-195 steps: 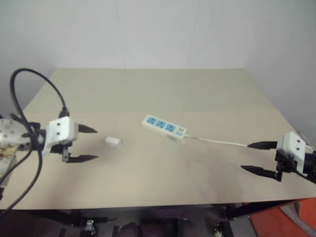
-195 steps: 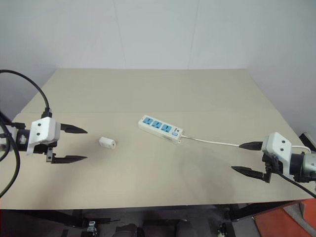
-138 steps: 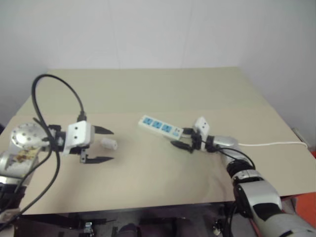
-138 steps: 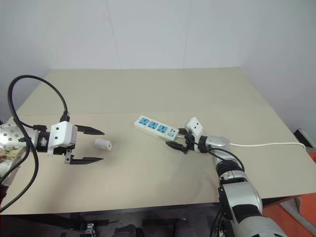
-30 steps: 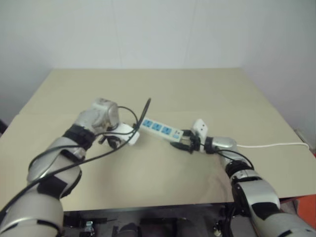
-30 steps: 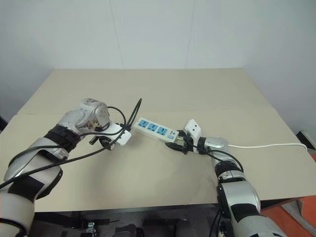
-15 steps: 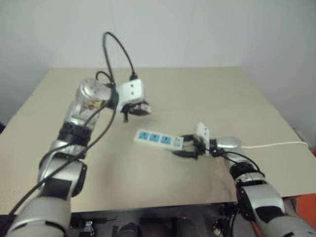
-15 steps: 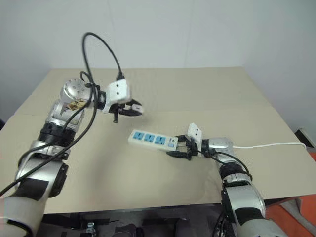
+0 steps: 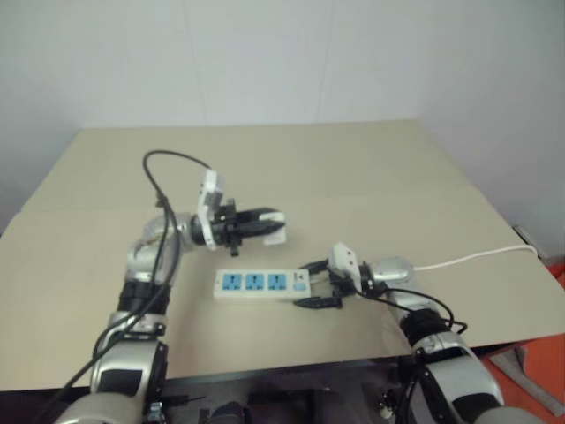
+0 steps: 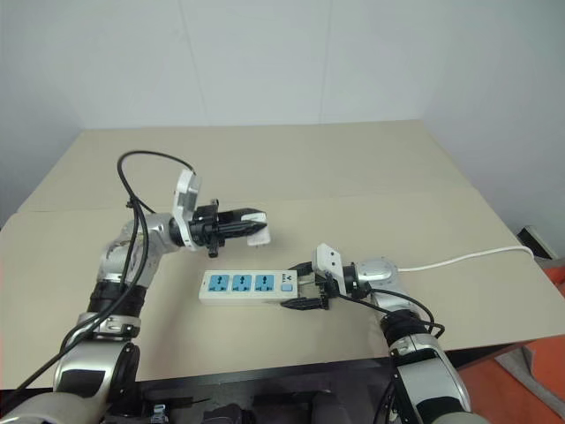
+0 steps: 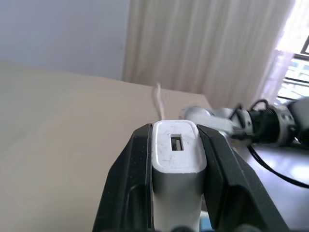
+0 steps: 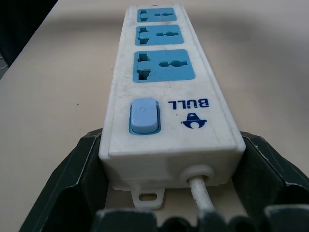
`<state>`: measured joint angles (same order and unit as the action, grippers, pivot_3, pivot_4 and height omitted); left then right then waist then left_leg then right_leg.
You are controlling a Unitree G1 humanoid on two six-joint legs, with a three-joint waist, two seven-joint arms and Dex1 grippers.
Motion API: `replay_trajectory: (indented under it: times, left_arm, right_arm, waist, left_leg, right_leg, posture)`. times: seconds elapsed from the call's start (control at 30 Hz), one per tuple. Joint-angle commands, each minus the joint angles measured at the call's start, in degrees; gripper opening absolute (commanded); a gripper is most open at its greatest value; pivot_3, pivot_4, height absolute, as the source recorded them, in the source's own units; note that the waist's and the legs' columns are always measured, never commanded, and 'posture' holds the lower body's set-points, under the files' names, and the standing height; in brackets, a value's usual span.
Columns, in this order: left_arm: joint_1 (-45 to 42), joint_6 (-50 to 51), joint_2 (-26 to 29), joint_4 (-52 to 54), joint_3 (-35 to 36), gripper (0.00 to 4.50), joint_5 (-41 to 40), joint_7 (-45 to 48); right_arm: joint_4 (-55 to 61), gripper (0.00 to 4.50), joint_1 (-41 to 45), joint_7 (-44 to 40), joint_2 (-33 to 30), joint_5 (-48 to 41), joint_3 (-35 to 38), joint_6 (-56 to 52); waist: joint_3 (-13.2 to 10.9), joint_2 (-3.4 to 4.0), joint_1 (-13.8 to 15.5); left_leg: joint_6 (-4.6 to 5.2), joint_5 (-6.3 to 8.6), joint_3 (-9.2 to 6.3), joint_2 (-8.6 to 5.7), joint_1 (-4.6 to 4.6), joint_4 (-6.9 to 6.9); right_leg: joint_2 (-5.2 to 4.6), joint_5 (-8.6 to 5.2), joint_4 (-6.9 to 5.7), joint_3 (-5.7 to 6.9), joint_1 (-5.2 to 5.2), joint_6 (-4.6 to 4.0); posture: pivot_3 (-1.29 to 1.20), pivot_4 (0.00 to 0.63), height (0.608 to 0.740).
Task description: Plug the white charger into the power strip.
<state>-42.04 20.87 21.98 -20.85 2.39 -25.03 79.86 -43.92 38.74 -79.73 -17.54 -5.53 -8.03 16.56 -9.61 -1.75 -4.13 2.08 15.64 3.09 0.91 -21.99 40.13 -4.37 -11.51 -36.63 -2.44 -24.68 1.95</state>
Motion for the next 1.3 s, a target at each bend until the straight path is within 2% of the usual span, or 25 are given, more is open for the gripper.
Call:
replay_trajectory:
  times: [0.03,0.17,0.47,0.97,1.3]
  left_arm:
    - [0.64,-3.78,-0.36,-0.14,-0.71,1.02,-0.57,1.75]
    - [1.38,-3.93,-0.28,-0.69,-1.23,1.02,-1.51,3.61]
    - [2.37,-7.38,1.29,-2.90,-6.03,1.02,2.48,7.51]
    - [-3.59,-14.47,-0.03,-18.40,-6.70,1.02,6.05,11.70]
    - [-4.35,-13.84,-1.36,-19.32,-7.27,1.02,4.89,12.63]
  right_arm:
    - [-3.42,3.42,0.92,2.83,0.18,2.05,-1.10,1.05]
    - [-5.47,3.42,1.50,3.21,-0.03,2.35,-1.62,1.53]
    - [-8.19,3.42,1.71,4.21,-0.17,3.17,-2.47,2.85]
    - [-7.92,3.42,1.18,4.89,-0.15,3.08,-2.94,3.20]
    - [-6.11,3.42,0.38,4.77,-0.24,2.38,-2.59,2.25]
  waist:
    - [0.00,0.00,0.03]
    - [0.02,-0.02,0.09]
    - [0.08,-0.05,0.12]
    - [0.10,-0.08,0.10]
    - [0.13,-0.12,0.28]
  left_leg:
    - [-0.01,0.00,0.00,0.00,0.17,-0.01]
    - [-0.05,-0.03,0.00,0.01,0.76,-0.17]
    - [-0.08,-0.05,0.00,0.01,0.80,-0.17]
    - [-0.09,-0.06,0.01,0.03,0.82,-0.18]
    - [-0.09,-0.06,0.00,0.02,0.80,-0.18]
  right_leg:
    - [0.00,-0.01,0.17,0.00,0.16,-0.02]
    - [0.01,0.03,0.44,0.00,0.75,-0.08]
    - [0.01,0.05,0.41,-0.03,0.76,-0.10]
    - [0.04,0.06,0.43,-0.04,0.77,-0.11]
    - [0.02,0.05,0.46,-0.04,0.78,-0.10]
  posture:
    - [0.00,0.150,0.740]
    - [0.00,0.150,0.740]
    - [0.00,0.150,0.740]
    - [0.00,0.150,0.740]
    - [0.00,0.150,0.740]
